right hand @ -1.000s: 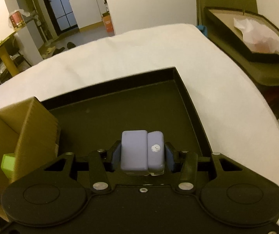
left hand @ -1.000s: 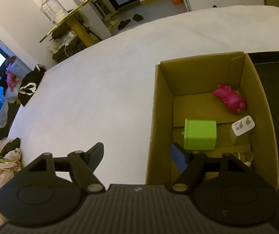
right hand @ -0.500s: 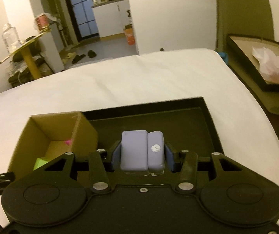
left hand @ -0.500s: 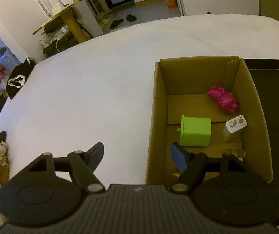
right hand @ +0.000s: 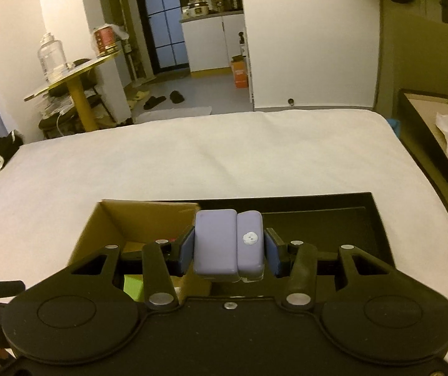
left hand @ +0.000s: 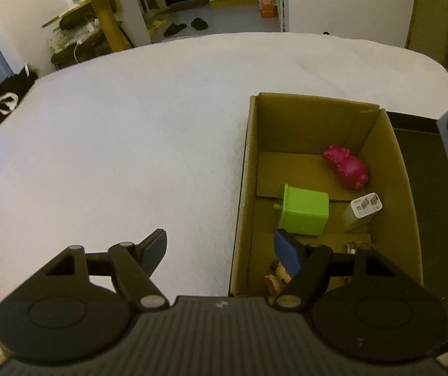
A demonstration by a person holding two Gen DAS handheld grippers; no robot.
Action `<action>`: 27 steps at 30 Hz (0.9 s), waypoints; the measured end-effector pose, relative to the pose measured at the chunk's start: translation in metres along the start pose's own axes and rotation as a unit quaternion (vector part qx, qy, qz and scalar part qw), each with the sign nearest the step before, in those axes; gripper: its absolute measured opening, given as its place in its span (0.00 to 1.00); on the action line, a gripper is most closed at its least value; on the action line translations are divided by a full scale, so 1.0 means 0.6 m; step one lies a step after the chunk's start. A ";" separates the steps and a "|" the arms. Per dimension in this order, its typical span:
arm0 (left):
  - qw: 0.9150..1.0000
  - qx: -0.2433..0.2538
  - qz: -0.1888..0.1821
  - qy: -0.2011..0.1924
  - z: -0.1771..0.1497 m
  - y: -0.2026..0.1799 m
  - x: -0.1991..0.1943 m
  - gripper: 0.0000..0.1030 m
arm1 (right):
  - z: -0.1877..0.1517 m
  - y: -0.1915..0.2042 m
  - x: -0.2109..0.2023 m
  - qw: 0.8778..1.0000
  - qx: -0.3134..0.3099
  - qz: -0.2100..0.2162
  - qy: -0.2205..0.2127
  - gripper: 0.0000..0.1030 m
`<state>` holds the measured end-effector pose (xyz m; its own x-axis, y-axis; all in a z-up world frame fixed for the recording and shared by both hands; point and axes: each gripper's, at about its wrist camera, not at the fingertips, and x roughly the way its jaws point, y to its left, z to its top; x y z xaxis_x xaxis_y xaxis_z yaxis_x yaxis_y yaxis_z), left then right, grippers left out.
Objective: Organize rigid objects
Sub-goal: 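Carry the lavender charger with the right gripper into the box and release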
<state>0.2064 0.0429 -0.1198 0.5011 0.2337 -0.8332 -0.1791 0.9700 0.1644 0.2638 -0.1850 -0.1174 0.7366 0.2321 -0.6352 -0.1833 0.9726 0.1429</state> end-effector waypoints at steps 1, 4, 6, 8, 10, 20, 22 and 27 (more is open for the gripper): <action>1.000 -0.004 -0.004 0.002 0.000 0.003 0.002 0.72 | 0.002 0.008 0.001 1.000 -0.003 0.001 0.001 0.44; 1.000 -0.016 -0.017 0.005 -0.001 0.012 0.006 0.72 | 0.007 0.029 0.004 1.000 -0.009 0.005 0.003 0.44; 0.999 -0.023 -0.028 0.008 0.000 0.017 0.008 0.71 | 0.007 0.040 0.006 1.000 -0.016 0.007 0.006 0.44; 0.999 -0.027 -0.036 0.010 0.000 0.021 0.011 0.71 | 0.009 0.051 0.008 1.000 -0.022 0.008 0.010 0.44; 0.999 -0.029 -0.044 0.010 0.000 0.023 0.013 0.69 | 0.009 0.062 0.012 0.999 -0.028 0.011 0.015 0.44; 0.995 -0.037 -0.096 0.015 0.000 0.030 0.024 0.52 | 0.010 0.104 0.040 0.998 -0.034 0.034 0.049 0.44; 0.994 -0.034 -0.106 0.017 -0.001 0.028 0.027 0.44 | 0.009 0.111 0.046 0.997 -0.038 0.036 0.055 0.44; 0.992 -0.039 -0.120 0.021 0.000 0.030 0.036 0.21 | 0.007 0.128 0.062 0.996 -0.033 0.047 0.071 0.44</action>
<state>0.2142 0.0654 -0.1346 0.5015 -0.0088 -0.8651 -0.1241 0.9889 -0.0820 0.2801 -0.1019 -0.1267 0.6151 0.3144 -0.7231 -0.2937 0.9424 0.1600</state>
